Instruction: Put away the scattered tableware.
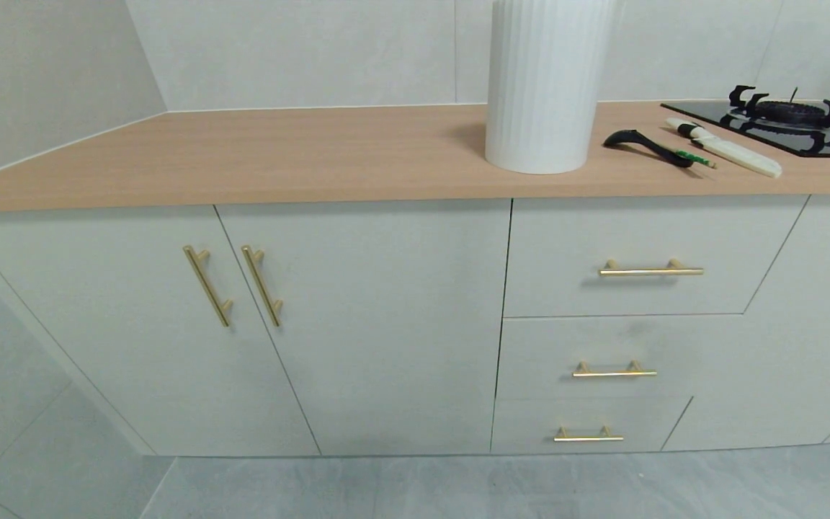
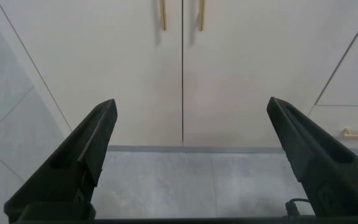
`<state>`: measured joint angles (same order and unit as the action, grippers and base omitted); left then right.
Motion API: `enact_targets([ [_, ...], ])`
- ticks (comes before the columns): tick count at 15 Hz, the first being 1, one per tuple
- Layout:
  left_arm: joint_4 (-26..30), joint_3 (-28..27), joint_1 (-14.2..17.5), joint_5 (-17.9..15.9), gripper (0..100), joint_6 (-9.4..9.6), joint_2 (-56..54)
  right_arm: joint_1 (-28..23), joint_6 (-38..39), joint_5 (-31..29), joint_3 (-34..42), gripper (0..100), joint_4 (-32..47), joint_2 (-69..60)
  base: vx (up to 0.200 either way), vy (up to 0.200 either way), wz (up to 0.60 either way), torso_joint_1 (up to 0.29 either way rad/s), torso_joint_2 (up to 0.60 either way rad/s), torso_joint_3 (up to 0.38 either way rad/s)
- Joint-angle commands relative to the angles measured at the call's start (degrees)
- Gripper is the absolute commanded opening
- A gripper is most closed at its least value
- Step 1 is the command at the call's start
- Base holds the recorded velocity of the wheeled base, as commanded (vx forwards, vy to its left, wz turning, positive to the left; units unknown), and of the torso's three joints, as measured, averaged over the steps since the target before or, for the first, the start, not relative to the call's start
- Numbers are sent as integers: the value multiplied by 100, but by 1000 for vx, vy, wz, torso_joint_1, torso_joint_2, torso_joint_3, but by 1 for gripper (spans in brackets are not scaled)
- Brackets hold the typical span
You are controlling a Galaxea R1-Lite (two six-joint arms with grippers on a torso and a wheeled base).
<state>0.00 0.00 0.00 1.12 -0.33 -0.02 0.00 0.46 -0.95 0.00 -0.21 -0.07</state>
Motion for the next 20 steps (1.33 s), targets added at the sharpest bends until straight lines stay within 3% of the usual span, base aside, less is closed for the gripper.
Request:
enact_targets([
  [1, 0, 0, 0, 2, 100, -2, 2, 0, -29, 25, 0, 100, 3, 7, 0, 0, 0, 0, 0, 0],
  [9, 0, 0, 0, 2, 100, -2, 2, 18, -213, 157, -18, 100, 3, 25, 0, 0, 0, 0, 0, 0],
  [11, 0, 0, 0, 2, 100, -2, 2, 158, 77, 447, -923, 100, -6, 482, 0, 0, 0, 0, 0, 0],
  [16, 0, 0, 0, 2, 100, -2, 2, 905, -11, 561, -1477, 100, -14, 3022, 0, 0, 0, 0, 0, 0],
  [20, 0, 0, 0, 2, 100, -2, 2, 1037, -152, 570, -1872, 100, -586, 5079, 0, 0, 0, 0, 0, 0],
])
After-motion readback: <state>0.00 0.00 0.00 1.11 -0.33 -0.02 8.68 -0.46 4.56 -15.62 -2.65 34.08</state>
